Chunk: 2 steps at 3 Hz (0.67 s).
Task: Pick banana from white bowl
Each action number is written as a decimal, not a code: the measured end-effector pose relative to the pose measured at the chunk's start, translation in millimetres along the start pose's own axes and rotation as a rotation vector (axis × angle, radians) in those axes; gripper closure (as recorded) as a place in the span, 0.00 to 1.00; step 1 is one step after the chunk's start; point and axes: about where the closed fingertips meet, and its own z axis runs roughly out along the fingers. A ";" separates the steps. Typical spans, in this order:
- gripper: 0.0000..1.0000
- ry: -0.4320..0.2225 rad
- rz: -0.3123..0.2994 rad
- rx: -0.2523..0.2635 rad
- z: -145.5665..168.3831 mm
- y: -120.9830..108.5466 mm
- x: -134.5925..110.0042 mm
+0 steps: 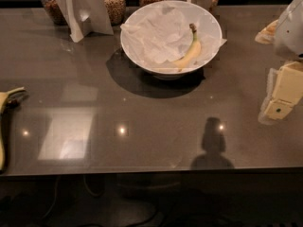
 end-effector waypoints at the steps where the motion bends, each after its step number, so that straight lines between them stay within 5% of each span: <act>1: 0.00 0.000 0.000 0.000 0.0 -0.1 -0.1; 2: 0.00 -0.021 -0.020 0.027 1.1 -8.6 -9.9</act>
Offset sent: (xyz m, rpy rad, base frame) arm 0.0241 0.0152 0.0015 0.0184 -0.0566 0.0432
